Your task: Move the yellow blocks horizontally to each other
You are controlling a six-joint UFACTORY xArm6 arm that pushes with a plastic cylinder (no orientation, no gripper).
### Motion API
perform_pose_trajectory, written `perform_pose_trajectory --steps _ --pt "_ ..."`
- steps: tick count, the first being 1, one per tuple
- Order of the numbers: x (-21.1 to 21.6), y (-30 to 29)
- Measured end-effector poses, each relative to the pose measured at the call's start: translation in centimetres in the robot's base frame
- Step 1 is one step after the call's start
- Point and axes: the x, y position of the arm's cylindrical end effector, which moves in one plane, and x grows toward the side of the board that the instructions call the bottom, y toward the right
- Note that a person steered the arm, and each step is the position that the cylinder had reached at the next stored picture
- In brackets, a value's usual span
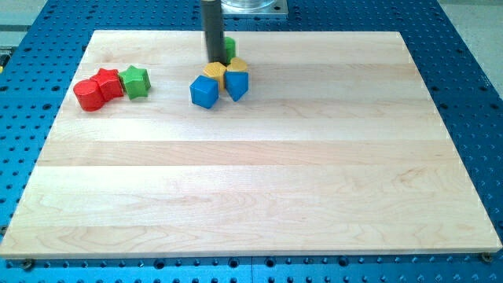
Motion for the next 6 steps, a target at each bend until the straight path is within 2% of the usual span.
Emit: perform_pose_trajectory --steps 1,3,4,5,6 --pt "-2.0 1.9" --pt "8.2 1.0" --pt "3.6 1.9" --pt "3.2 -2.0" --pt "1.6 -2.1"
